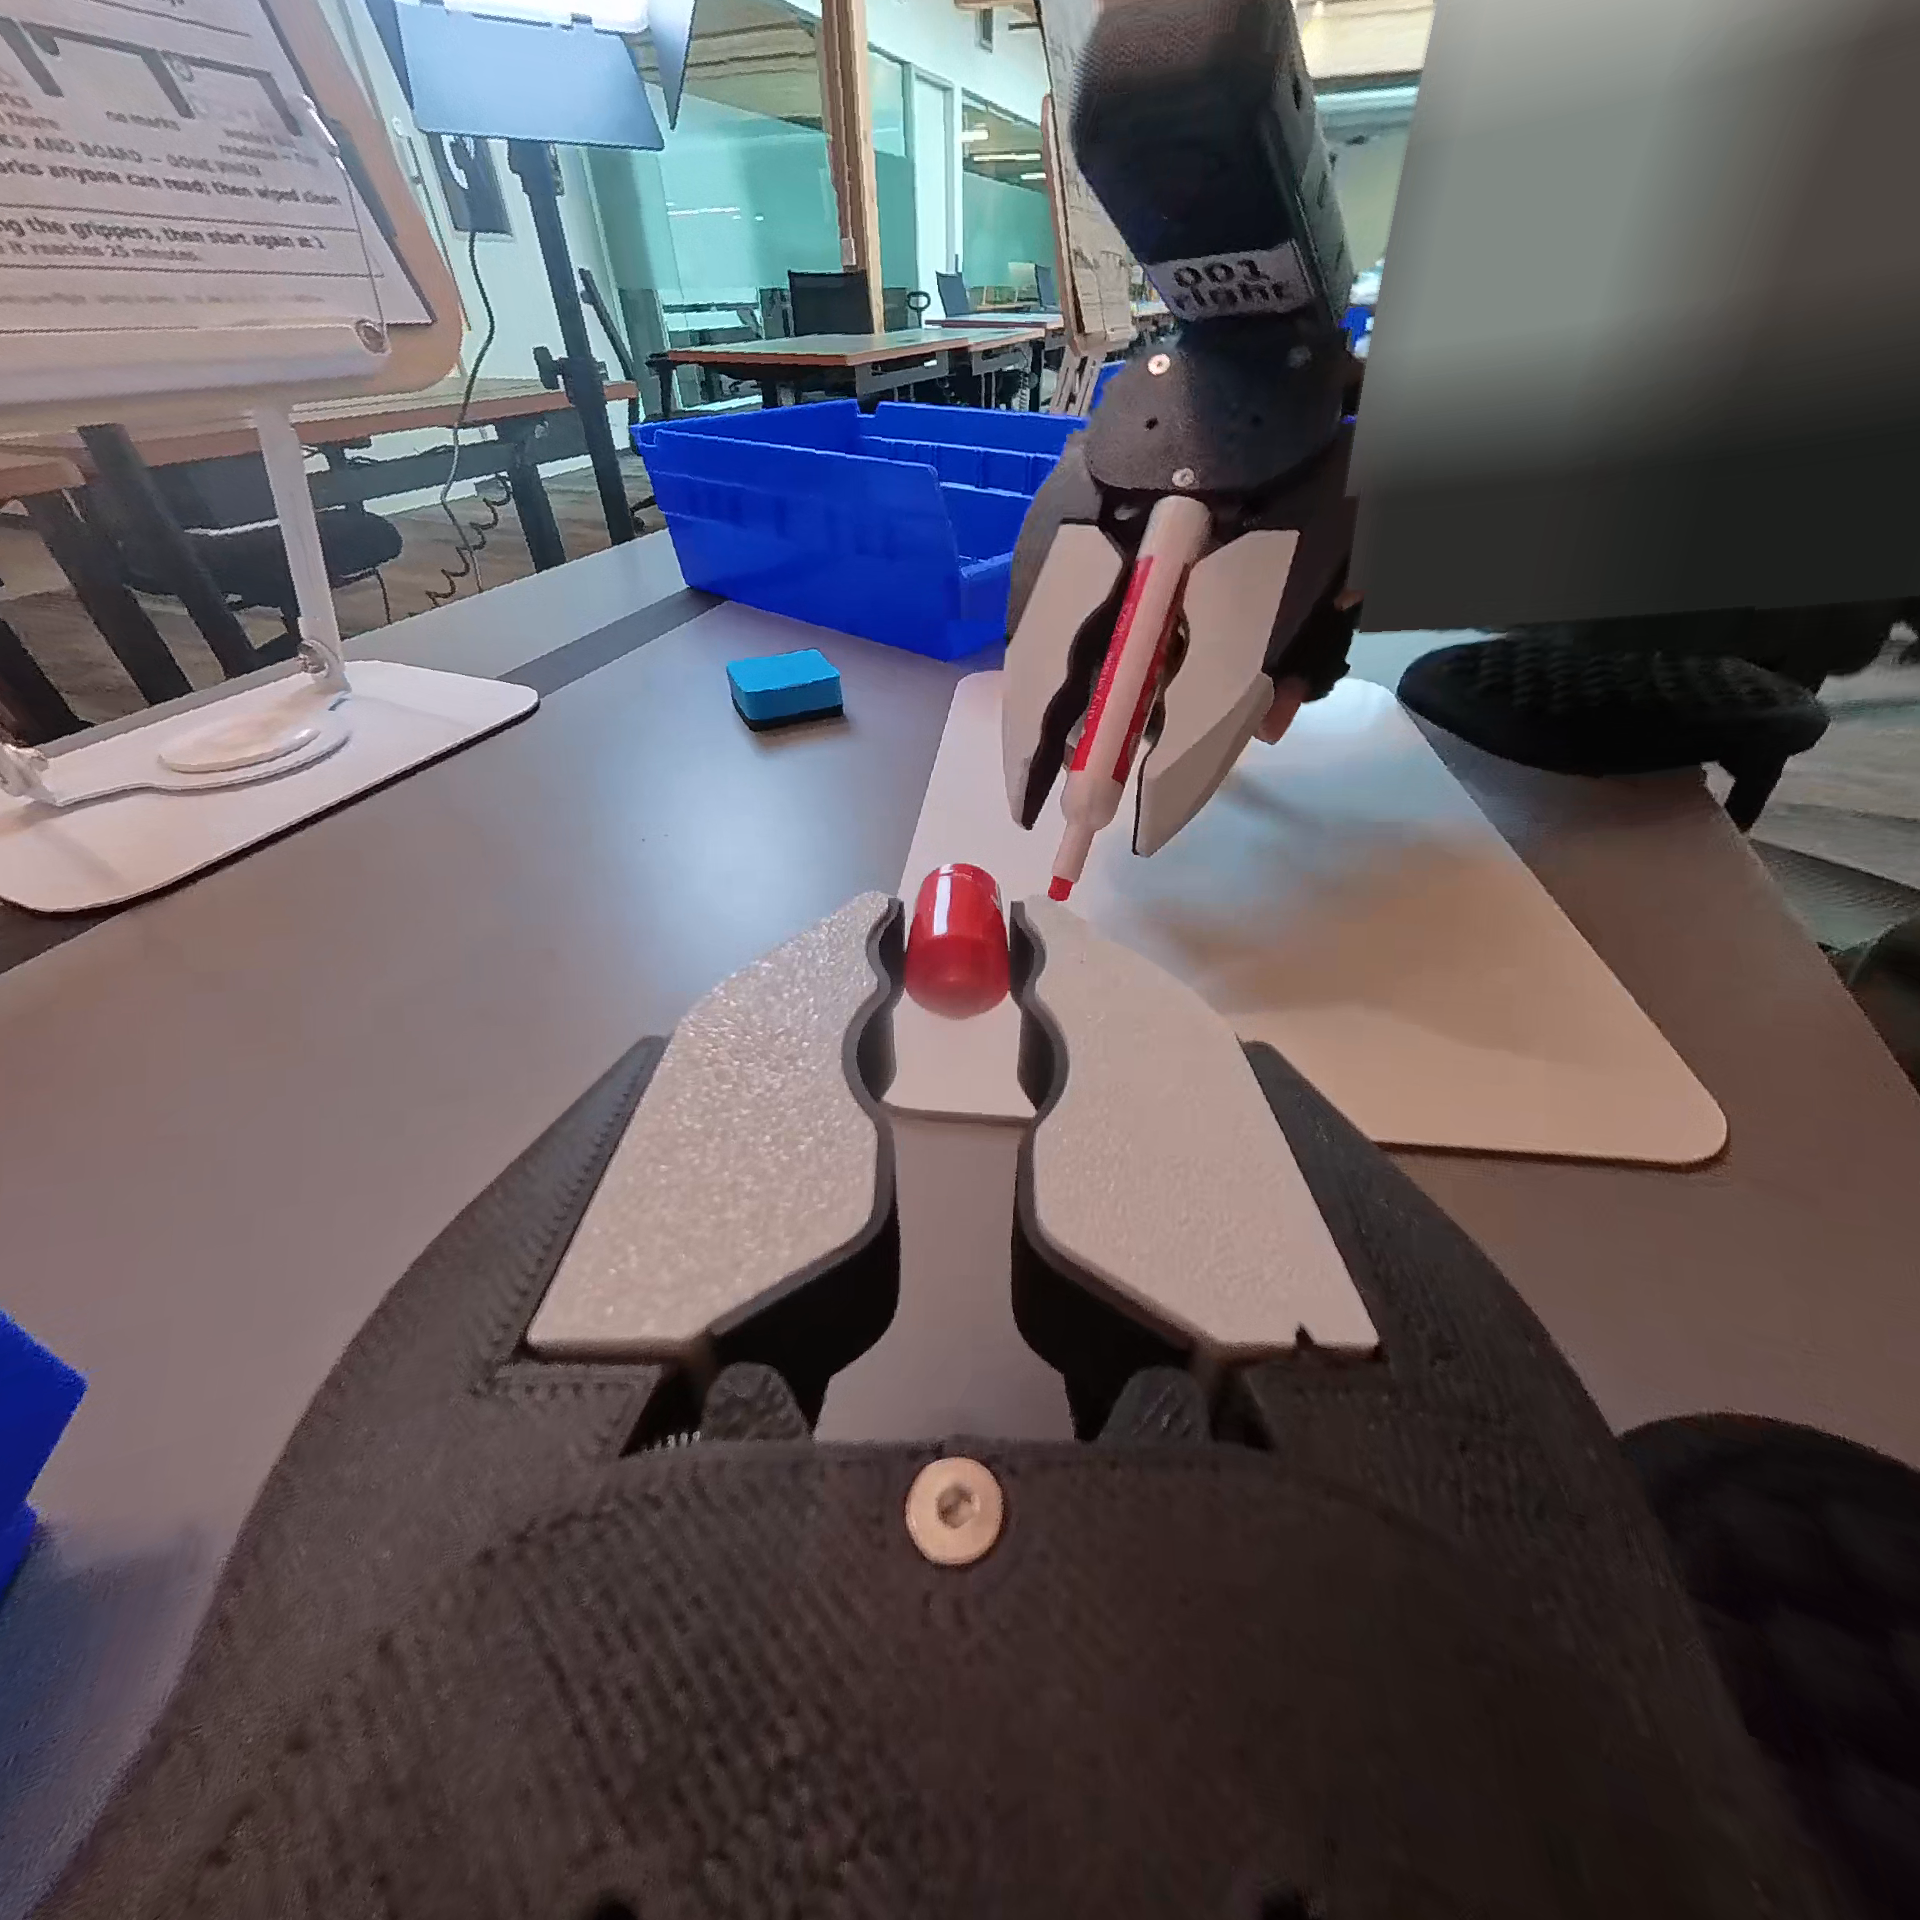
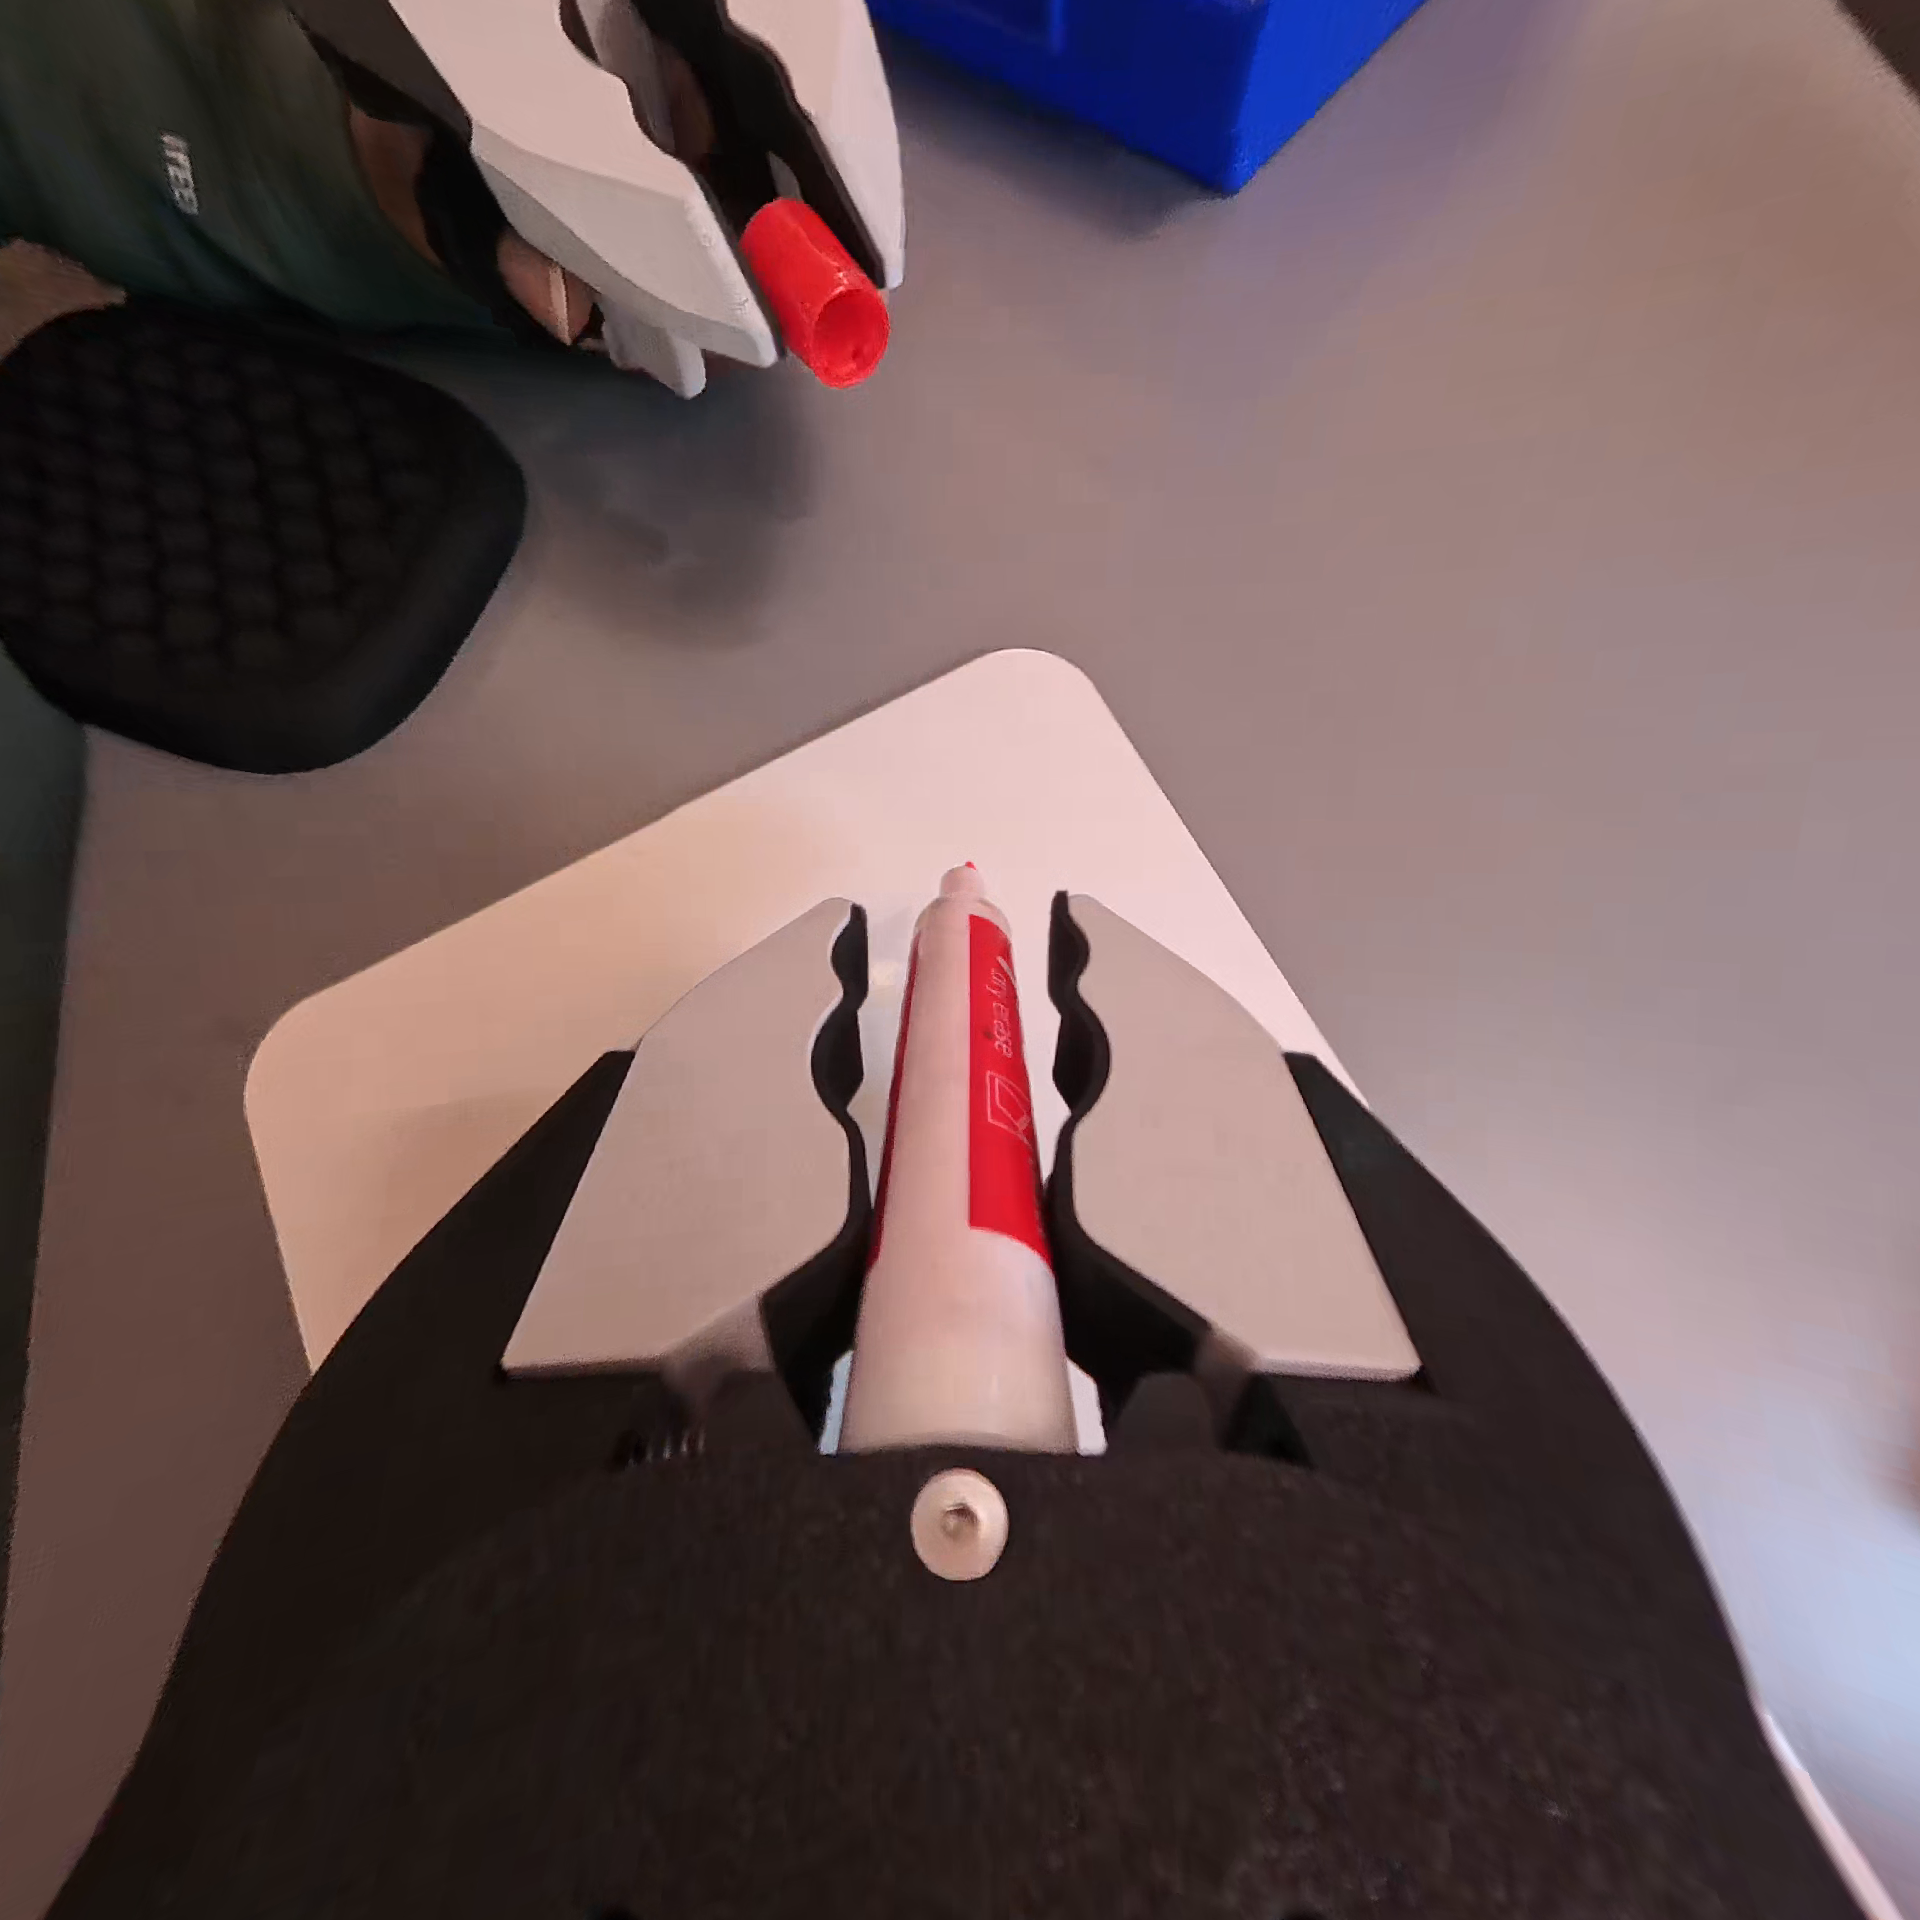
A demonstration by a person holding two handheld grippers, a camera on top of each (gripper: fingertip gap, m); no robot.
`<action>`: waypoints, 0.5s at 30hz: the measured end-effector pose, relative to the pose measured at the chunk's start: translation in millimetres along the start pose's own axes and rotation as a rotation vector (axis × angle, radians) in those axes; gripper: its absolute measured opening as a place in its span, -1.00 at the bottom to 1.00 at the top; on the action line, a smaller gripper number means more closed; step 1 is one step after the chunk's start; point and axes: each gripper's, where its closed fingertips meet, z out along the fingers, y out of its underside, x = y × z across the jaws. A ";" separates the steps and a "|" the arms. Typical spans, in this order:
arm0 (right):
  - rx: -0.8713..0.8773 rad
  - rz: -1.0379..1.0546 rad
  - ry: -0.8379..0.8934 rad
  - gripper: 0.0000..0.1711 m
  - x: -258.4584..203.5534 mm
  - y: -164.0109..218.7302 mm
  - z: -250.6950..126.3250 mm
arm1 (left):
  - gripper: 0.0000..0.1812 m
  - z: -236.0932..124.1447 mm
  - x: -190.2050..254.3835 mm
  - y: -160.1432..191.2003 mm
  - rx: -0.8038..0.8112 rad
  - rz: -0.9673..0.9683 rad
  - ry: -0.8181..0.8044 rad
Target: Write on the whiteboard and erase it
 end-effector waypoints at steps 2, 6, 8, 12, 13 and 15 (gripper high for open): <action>-0.048 -0.023 -0.005 -0.60 -1.5 -1.9 6.4 | -0.79 -3.6 3.6 2.0 -0.017 0.032 0.014; -0.083 -0.043 -0.012 -0.60 -2.3 -7.4 14.1 | -0.79 -12.4 3.7 1.0 -0.011 0.031 0.028; -0.079 -0.064 -0.010 -0.60 -3.1 -9.1 16.2 | -0.79 -16.7 -0.6 1.6 -0.011 0.039 0.014; -0.088 -0.066 -0.019 -0.60 -7.6 -6.6 19.3 | -0.79 -21.5 -6.9 2.6 -0.016 0.045 -0.008; -0.093 -0.068 -0.018 -0.60 -8.1 -6.0 19.4 | -0.79 -21.3 -7.2 2.9 -0.016 0.041 -0.008; -0.108 -0.081 -0.012 -0.60 -7.7 -5.0 19.1 | -0.79 -19.8 -6.2 5.0 -0.023 0.035 -0.001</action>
